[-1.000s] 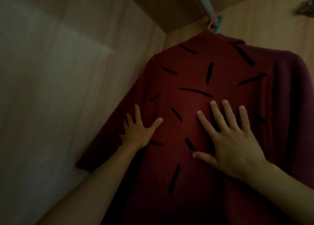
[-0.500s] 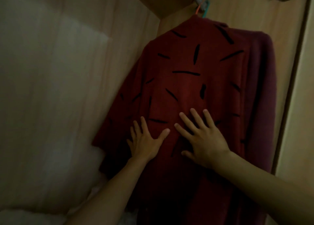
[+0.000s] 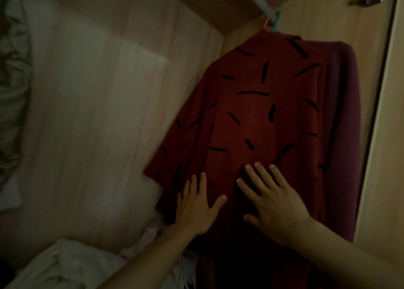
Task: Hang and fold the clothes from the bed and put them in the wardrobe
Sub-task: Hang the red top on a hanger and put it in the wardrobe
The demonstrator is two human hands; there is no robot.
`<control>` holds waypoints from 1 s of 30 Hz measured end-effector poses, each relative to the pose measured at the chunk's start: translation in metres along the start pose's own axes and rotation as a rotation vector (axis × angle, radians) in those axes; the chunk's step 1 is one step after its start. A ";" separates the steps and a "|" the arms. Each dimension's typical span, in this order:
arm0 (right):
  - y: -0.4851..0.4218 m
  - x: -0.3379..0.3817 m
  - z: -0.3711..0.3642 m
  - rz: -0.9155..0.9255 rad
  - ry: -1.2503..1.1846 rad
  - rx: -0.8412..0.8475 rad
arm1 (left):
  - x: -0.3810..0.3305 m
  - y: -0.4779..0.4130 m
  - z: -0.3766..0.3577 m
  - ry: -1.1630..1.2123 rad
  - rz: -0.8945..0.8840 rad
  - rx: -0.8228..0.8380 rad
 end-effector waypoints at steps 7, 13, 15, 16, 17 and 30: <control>0.028 0.042 -0.007 0.033 -0.058 -0.013 | 0.030 0.058 0.010 0.000 -0.008 -0.036; 0.071 0.045 0.027 0.031 -0.130 -0.074 | 0.006 0.108 0.032 -0.046 0.040 -0.051; 0.091 0.045 0.039 0.069 -0.175 -0.089 | -0.006 0.125 0.039 -0.065 0.046 -0.061; 0.101 0.044 0.041 0.091 -0.200 -0.101 | -0.014 0.134 0.044 -0.075 0.053 -0.068; 0.112 0.041 0.045 0.100 -0.236 -0.114 | -0.022 0.144 0.049 -0.088 0.062 -0.082; 0.265 0.034 0.059 0.100 -0.657 -0.064 | -0.128 0.335 0.053 -0.232 0.212 -0.082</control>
Point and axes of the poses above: each hand's wrist, its own y-axis away from the middle knuckle, its own z-axis out of the back of the hand, x = y × z, the point moved 7 cm from there along -y, towards the middle knuckle, and after that the axes turned 7 degrees about x, right-handed, at the moved point
